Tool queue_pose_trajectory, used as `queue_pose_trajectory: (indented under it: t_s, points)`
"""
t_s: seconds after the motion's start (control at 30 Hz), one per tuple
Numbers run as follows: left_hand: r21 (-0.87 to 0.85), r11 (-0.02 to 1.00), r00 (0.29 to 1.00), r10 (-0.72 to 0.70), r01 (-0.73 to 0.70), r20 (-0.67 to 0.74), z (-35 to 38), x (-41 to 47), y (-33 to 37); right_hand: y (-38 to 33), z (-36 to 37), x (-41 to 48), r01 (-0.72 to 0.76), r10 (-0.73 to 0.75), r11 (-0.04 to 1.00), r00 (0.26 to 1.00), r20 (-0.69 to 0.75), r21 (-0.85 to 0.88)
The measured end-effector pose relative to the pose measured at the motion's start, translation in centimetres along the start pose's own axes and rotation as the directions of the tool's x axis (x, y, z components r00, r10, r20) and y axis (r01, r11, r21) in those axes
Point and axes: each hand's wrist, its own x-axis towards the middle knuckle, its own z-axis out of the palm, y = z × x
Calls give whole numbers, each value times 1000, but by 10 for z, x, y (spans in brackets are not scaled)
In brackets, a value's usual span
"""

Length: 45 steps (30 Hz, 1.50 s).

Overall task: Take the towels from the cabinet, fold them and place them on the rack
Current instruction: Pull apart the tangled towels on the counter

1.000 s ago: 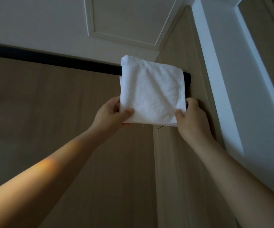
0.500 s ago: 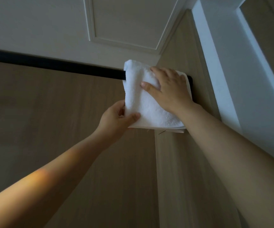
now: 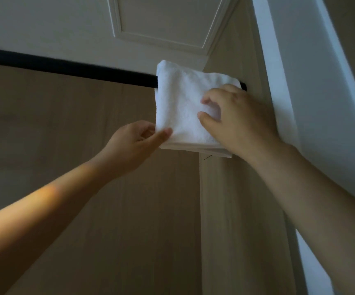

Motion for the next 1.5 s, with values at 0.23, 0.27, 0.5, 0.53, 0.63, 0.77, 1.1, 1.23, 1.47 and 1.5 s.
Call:
queue_pose_trajectory:
  t_s: [0.23,0.27,0.5,0.53,0.63,0.77,1.1,1.23,1.47,1.5]
  points:
    - [288,957,936,-118,19,331,-6,-85,-18,-26,-29,-78,3,-19,999,950,313,51]
    - [315,949,923,-121,0,364,-2,-97,-21,-29,-30,-91,-11,-13,998,933,360,62]
    - [387,917,842,-133,-96,523,12,-167,-32,-58,-19,-165,-50,28,999,746,665,14]
    - [394,914,832,-140,-100,536,11,-176,-33,-64,-17,-173,-52,32,999,717,696,7]
    - [416,904,807,-170,-101,565,2,-210,-38,-88,-11,-198,-53,26,999,636,772,10]
    - [469,877,751,-242,-102,615,-26,-269,-53,-145,-2,-233,-45,-38,996,539,841,73]
    - [634,772,480,-575,47,663,-155,-447,-106,-360,26,-323,-125,-351,912,249,903,389]
    - [709,697,385,-687,109,616,-213,-513,-127,-442,28,-355,-166,-478,850,154,865,499]
    - [770,599,224,-799,219,558,-273,-589,-151,-533,36,-393,-209,-592,784,30,805,584]
    - [772,590,210,-807,236,552,-277,-597,-155,-541,39,-398,-213,-597,782,16,802,586]
